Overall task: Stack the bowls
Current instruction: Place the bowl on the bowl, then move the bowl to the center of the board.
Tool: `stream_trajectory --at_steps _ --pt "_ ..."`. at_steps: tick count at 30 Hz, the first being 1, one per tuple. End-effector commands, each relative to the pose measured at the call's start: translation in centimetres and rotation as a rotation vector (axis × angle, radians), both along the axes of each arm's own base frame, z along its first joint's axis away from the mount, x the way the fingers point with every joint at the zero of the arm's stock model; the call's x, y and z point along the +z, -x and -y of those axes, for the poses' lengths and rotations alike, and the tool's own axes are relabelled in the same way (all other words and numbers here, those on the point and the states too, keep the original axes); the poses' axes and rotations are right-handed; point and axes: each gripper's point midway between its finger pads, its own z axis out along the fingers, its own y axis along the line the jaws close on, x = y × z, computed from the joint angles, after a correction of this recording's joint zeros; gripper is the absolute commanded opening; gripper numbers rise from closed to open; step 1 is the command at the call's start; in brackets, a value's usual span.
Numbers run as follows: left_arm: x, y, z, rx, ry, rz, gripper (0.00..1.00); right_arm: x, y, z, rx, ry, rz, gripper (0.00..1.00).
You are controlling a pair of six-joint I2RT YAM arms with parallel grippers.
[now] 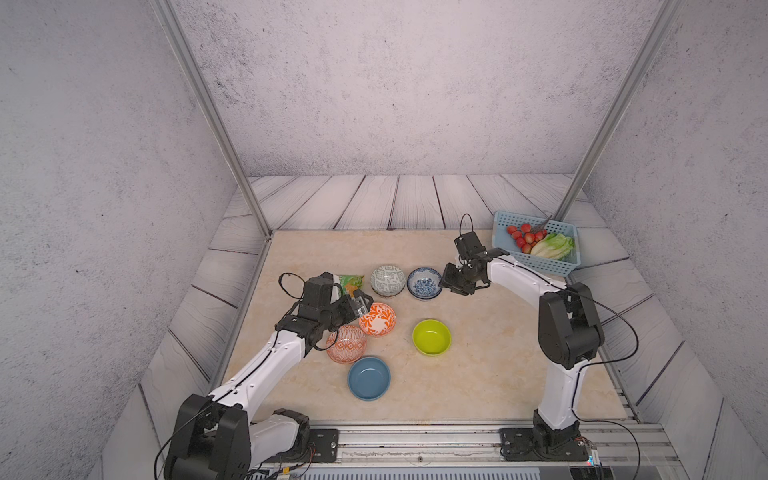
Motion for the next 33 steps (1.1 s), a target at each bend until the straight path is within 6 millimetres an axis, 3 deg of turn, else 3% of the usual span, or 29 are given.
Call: stream_trajectory --at_steps 1,4,8,17,22,26,33 --pt "1.1 -0.4 0.1 -0.008 -0.007 0.024 1.00 3.7 1.0 1.3 -0.024 0.004 0.083 0.52" --pt "1.2 -0.3 -0.1 -0.003 -0.010 0.021 1.00 3.2 3.2 1.9 -0.037 0.003 0.052 0.53" --pt "1.2 0.0 -0.3 0.003 -0.011 0.021 1.00 1.0 7.1 2.4 -0.044 0.007 0.001 0.53" --pt "1.4 0.7 -0.8 0.020 -0.017 0.021 1.00 -1.0 14.4 1.1 0.008 0.037 -0.056 0.53" --pt "1.3 1.2 -1.0 0.024 -0.017 0.017 1.00 -1.3 16.1 0.9 -0.009 0.015 -0.042 0.53" --pt "1.6 1.5 -1.3 0.034 -0.025 0.026 1.00 -3.6 17.1 0.3 0.004 0.023 -0.099 0.51" --pt "1.7 1.6 -1.5 0.041 -0.026 0.031 1.00 -4.9 17.5 -0.5 0.031 0.052 -0.117 0.45"
